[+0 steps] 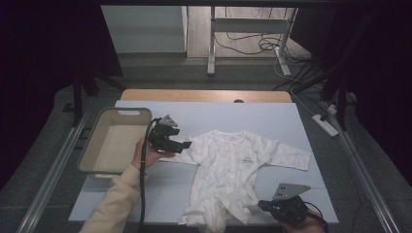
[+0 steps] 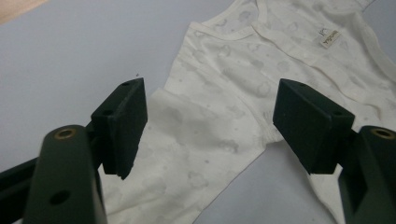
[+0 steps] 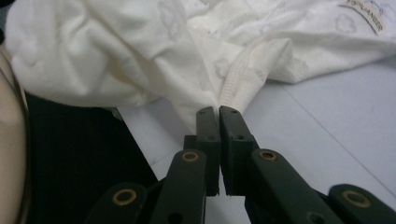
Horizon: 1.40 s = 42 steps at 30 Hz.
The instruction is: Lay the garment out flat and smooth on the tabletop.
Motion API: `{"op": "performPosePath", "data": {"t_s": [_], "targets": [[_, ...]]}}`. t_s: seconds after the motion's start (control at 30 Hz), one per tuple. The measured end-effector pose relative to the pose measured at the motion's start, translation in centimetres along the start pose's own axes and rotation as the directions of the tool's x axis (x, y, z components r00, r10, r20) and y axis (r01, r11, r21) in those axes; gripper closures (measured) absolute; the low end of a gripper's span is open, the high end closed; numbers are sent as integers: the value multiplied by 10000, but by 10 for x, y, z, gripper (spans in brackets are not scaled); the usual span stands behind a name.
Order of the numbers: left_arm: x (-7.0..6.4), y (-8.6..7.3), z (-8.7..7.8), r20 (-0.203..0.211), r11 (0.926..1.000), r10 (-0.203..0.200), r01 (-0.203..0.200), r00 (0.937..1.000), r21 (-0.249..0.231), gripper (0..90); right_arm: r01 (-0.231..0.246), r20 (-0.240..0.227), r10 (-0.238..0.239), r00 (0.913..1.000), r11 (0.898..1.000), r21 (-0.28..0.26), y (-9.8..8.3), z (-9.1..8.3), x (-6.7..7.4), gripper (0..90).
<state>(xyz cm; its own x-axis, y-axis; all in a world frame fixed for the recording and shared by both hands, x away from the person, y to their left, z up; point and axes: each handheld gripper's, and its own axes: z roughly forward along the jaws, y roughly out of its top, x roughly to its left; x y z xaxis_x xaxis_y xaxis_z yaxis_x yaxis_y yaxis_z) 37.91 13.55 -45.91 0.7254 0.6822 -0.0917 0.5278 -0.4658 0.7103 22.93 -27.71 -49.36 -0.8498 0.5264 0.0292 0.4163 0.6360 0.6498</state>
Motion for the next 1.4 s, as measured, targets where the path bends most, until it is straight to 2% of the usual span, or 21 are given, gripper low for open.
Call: {"op": "performPosePath", "data": {"t_s": [0.17, 0.2, 0.27, 0.37, 0.47, 0.67, 0.73, 0.83, 0.9, 0.97, 1.13, 1.2, 1.4], "targets": [[0, 0, 0, 2, 10000, 4, -4, 10000, 5, 269, 34, 174, -34, 9998, 10000, 40, -5, -3, 0, 854], [0, 0, 0, -1, 10000, 1, -1, 10000, 13, 269, 19, 224, -18, 9997, 10000, -67, -5, -4, 0, 830], [0, 0, 1, 14, 10000, 36, -36, 10000, 45, 269, -50, 450, 65, 9990, 9994, -346, -4, -5, -1, 719], [-1, 0, 1, 9, 10000, 42, -42, 10000, 58, 268, -168, 452, 208, 9988, 9960, -879, -1, -6, -2, 600], [-1, 0, 1, 7, 10000, 57, -57, 10000, 67, 268, -27, 270, 61, 9996, 9925, -1224, 7, -3, 1, 554], [-2, 0, 3, 9, 9999, 93, -93, 10000, 117, 268, 501, -426, -539, 9976, 9950, -862, 26, 22, 9, 520], [-2, 0, 3, 18, 9999, 100, -100, 9999, 118, 268, 660, -652, -696, 9954, 9963, -551, 31, 31, 10, 514], [-1, 0, 3, 14, 9999, 86, -86, 10000, 116, 268, 643, -844, -629, 9944, 9978, 137, 32, 45, 9, 507], [-1, 0, 2, 5, 9999, 82, -82, 10000, 121, 268, 649, -756, -604, 9953, 9962, 582, 30, 51, 7, 515], [-2, 0, 2, -2, 9999, 80, -80, 10000, 107, 268, 568, -619, -531, 9967, 9966, 595, 29, 52, 6, 555], [-3, 0, 3, -1, 9999, 104, -104, 9999, 114, 268, 830, -216, -816, 9964, 9938, 739, 28, 49, 7, 789], [-2, 0, 2, -11, 9999, 82, -82, 10000, 118, 267, 834, -389, -805, 9960, 9935, 771, 27, 48, 7, 867], [-3, 0, 1, -20, 10000, 51, -51, 10000, 2, 268, 912, -536, -865, 9948, 9914, 934, 22, 43, 12, 896]]}}
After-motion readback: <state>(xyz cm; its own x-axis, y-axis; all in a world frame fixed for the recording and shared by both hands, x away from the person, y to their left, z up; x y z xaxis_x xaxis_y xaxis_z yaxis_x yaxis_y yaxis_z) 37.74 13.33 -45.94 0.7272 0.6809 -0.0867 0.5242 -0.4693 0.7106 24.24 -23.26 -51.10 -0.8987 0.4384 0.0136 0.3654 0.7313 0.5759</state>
